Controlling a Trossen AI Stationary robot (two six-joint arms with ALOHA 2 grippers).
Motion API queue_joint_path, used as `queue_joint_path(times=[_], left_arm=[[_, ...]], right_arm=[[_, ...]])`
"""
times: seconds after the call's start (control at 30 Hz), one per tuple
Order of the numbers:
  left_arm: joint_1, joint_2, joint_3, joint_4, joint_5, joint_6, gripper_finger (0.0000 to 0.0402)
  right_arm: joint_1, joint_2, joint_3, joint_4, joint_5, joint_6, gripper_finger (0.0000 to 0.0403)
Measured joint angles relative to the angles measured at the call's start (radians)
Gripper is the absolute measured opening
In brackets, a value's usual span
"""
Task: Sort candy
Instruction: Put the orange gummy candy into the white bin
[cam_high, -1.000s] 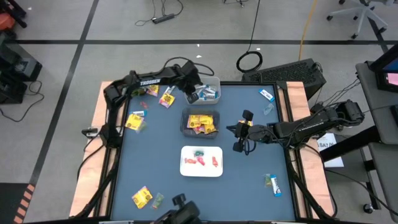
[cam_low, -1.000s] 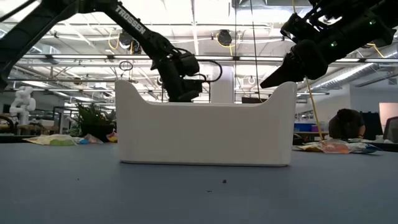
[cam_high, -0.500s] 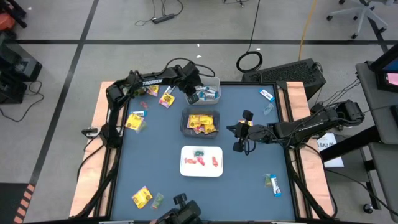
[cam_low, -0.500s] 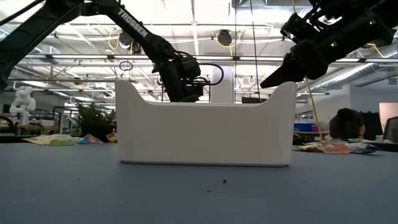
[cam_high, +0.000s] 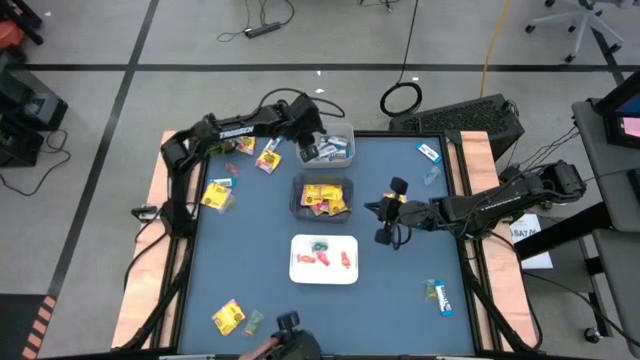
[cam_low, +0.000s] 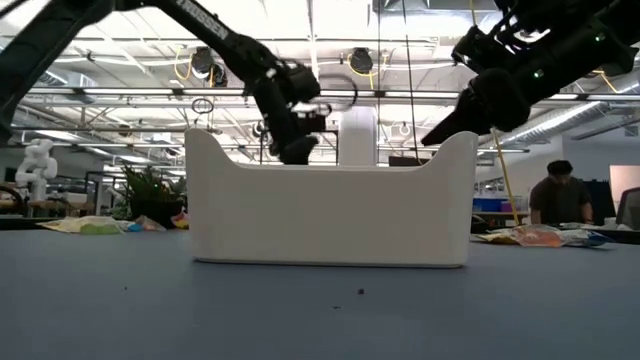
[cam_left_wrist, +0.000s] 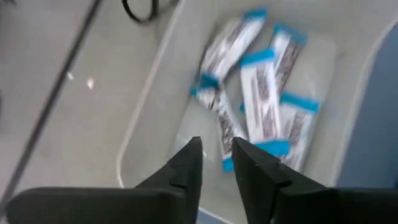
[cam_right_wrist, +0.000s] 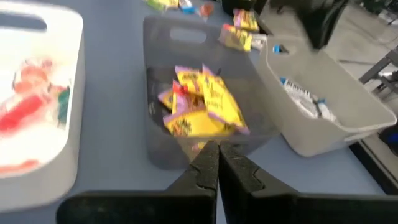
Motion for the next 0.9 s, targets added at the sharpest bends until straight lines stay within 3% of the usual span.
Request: queue_joint_path(times=[0.27,0.57,0.7,0.9], left_arm=[[-0.062,-0.151,-0.21,0.246,0.009,-0.053,0.0008],[-0.185,-0.377,-0.574,0.62,-0.085,-0.111,0.0012],[-0.258,-0.473,-0.733,0.794,-0.109,-0.14,0.0013],[-0.35,-0.558,-0.893,0.956,-0.113,-0.177,0.0013]], right_arm=[[0.04,-0.083,0.0,-0.155,0.002,0.09,0.0],[0.108,-0.165,0.0,-0.597,-0.002,0.481,0.0],[0.119,-0.161,0.0,-0.714,-0.054,0.64,0.0002],[0.117,-0.112,0.0,-0.776,-0.093,0.662,0.0058]])
